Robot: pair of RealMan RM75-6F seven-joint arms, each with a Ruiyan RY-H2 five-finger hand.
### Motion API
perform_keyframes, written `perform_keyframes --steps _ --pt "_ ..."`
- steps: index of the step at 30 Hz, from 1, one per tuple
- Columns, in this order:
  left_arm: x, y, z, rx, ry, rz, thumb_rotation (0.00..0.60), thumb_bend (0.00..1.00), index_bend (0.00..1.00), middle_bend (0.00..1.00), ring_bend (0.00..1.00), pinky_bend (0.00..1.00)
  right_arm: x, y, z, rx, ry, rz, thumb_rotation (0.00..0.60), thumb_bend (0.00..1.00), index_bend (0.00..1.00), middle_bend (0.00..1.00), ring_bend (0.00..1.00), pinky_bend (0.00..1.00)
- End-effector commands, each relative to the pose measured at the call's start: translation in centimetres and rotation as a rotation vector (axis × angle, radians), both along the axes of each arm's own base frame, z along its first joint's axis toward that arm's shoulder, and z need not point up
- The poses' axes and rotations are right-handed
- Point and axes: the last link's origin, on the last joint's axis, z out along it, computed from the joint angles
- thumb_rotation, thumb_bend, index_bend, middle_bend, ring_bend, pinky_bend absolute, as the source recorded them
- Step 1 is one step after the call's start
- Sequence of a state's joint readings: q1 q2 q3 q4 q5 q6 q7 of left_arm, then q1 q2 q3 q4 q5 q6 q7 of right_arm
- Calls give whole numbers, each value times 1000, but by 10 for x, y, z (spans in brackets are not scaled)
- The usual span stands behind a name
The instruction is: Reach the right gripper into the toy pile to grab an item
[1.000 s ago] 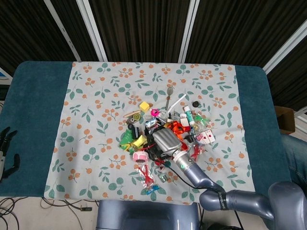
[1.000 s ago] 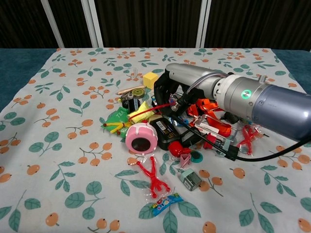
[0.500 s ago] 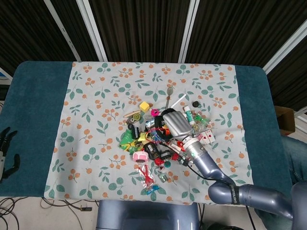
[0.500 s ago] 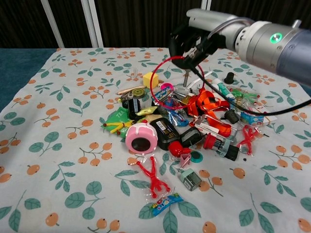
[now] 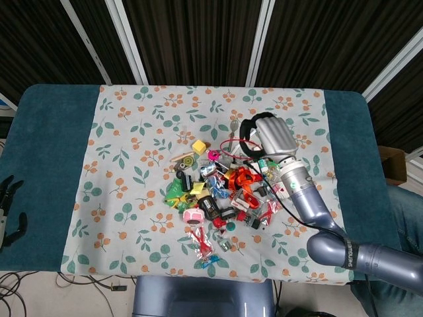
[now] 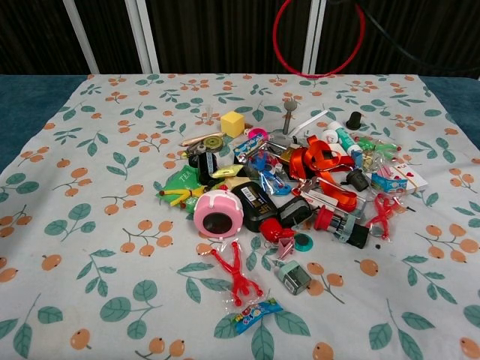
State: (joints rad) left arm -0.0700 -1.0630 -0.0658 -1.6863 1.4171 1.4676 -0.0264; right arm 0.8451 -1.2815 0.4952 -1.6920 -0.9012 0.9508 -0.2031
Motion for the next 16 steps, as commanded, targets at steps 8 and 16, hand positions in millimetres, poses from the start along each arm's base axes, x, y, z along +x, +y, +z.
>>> perform_keyframes --steps 8,16 --pt "0 -1 0 0 1 0 600 569 100 0 32 49 -12 0 59 -87 -137 -74 600 508 707 598 377 265" --pt "0 -1 -1 0 3 -1 600 569 100 0 32 55 -31 5 95 -80 -150 -110 600 508 707 595 377 265"
